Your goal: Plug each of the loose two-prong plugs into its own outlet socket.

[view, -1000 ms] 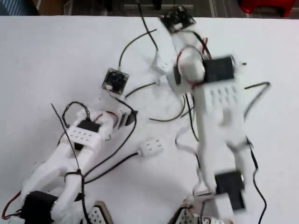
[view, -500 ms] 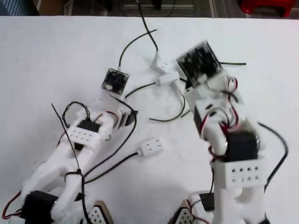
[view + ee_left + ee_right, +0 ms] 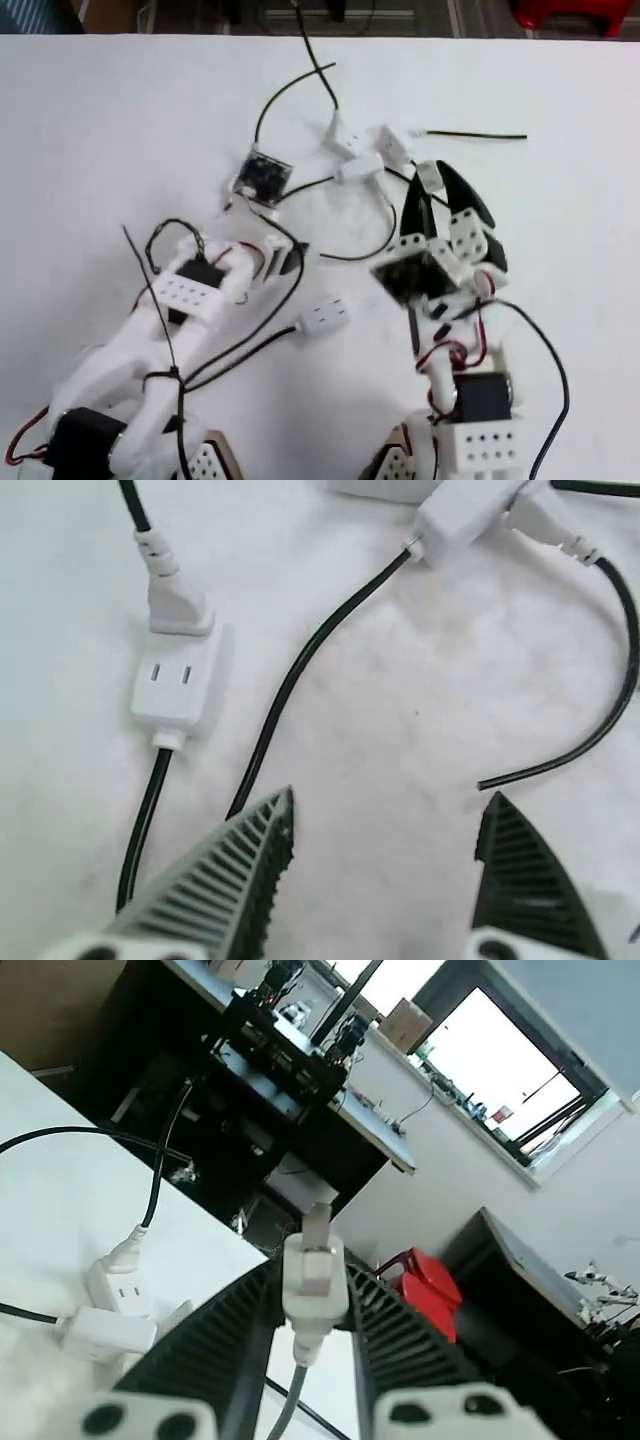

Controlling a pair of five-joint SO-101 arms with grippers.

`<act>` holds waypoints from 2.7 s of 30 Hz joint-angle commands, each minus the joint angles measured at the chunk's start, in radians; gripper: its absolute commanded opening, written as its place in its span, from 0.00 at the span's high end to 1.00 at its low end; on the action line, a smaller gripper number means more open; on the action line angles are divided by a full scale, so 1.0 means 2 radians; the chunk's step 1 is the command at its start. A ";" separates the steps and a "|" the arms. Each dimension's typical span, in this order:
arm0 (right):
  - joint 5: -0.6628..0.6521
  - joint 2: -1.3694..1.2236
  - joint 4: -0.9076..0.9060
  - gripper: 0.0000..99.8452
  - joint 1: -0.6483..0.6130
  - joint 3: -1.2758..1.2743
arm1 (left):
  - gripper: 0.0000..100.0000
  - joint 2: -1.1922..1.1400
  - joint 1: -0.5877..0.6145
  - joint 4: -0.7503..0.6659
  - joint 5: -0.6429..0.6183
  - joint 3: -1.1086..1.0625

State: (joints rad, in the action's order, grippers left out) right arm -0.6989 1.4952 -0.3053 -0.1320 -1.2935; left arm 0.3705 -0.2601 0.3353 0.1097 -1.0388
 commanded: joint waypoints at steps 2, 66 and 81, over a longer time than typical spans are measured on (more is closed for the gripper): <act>-0.004 0.121 0.046 0.97 0.003 -0.073 | 0.71 0.020 -0.026 -0.031 -0.005 0.044; 0.105 0.154 0.214 0.97 0.023 -0.155 | 0.71 0.175 -0.231 0.019 -0.050 0.231; 0.105 0.155 0.214 0.97 0.025 -0.155 | 0.71 0.001 -0.171 -0.002 -0.050 0.318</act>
State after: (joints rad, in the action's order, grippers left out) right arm -0.4948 1.7852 0.1258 -0.0798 -1.6556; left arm 0.4641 -0.6206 0.3429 -0.0008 -0.4741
